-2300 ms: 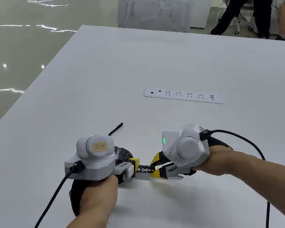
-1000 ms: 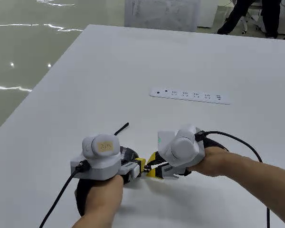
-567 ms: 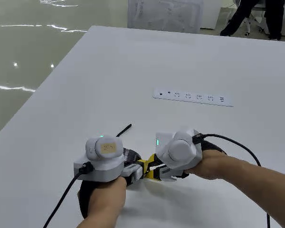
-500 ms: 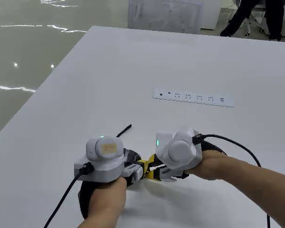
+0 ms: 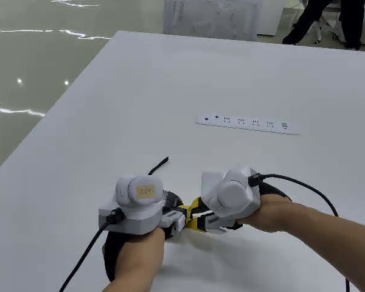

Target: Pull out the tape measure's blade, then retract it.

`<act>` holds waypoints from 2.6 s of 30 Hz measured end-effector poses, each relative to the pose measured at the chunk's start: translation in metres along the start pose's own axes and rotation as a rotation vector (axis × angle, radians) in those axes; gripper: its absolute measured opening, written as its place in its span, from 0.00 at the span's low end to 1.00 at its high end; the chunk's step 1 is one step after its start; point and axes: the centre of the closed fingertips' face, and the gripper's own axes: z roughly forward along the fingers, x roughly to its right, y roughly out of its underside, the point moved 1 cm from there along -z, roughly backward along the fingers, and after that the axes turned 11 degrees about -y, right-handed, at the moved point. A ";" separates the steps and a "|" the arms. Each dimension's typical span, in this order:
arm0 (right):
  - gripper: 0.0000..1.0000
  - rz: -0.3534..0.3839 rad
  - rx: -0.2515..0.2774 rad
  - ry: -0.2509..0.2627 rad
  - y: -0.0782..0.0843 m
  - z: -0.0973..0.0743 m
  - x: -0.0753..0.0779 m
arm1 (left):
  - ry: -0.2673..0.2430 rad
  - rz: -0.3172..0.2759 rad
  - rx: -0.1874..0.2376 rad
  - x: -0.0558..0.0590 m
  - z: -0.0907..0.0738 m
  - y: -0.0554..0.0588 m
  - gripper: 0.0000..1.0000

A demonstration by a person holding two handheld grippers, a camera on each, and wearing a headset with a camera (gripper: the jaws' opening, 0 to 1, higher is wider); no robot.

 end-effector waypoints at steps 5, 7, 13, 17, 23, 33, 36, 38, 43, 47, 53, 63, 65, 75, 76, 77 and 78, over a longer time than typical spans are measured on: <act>0.14 0.000 -0.001 0.006 0.000 0.000 0.000 | 0.009 0.001 -0.007 0.000 0.001 -0.001 0.61; 0.14 0.006 0.003 0.012 0.000 0.000 0.001 | 0.012 -0.001 -0.008 0.002 0.000 -0.001 0.61; 0.15 0.012 -0.002 0.021 0.001 0.002 0.002 | 0.022 -0.004 -0.013 -0.001 -0.001 -0.002 0.60; 0.15 0.002 -0.010 0.029 0.002 0.002 0.002 | 0.038 0.024 -0.020 0.004 -0.001 -0.003 0.60; 0.20 0.012 -0.008 0.027 0.003 0.003 -0.001 | 0.072 0.051 -0.037 0.006 -0.005 0.002 0.61; 0.29 0.047 -0.004 0.064 0.010 -0.002 -0.006 | 0.115 0.096 -0.032 0.003 -0.012 0.000 0.67; 0.29 0.065 0.007 0.079 0.011 -0.008 -0.007 | 0.127 0.108 -0.028 0.002 -0.015 0.001 0.68; 0.31 0.078 0.012 0.097 0.012 -0.014 -0.009 | 0.138 0.110 -0.023 -0.002 -0.014 0.003 0.69; 0.33 0.100 0.025 0.126 0.017 -0.024 -0.012 | 0.168 0.141 -0.030 0.001 -0.019 0.005 0.71; 0.35 0.121 0.037 0.157 0.022 -0.034 -0.014 | 0.184 0.180 -0.025 0.002 -0.025 0.006 0.72; 0.37 0.186 0.069 0.203 0.029 -0.051 -0.020 | 0.238 0.226 -0.016 0.007 -0.037 0.008 0.78; 0.47 0.332 0.133 0.284 0.048 -0.078 -0.027 | 0.307 0.305 -0.014 0.004 -0.042 0.019 0.79; 0.49 0.345 0.145 0.302 0.048 -0.085 -0.029 | 0.310 0.325 -0.017 0.003 -0.046 0.020 0.80; 0.56 0.409 0.173 0.361 0.062 -0.103 -0.038 | 0.345 0.376 -0.015 -0.002 -0.059 0.019 0.82; 0.56 0.413 0.175 0.364 0.062 -0.103 -0.040 | 0.352 0.377 -0.016 -0.001 -0.061 0.019 0.83; 0.57 0.418 0.175 0.366 0.062 -0.104 -0.041 | 0.356 0.379 -0.016 -0.002 -0.061 0.020 0.83; 0.57 0.427 0.175 0.369 0.063 -0.106 -0.044 | 0.360 0.386 -0.017 -0.002 -0.061 0.021 0.84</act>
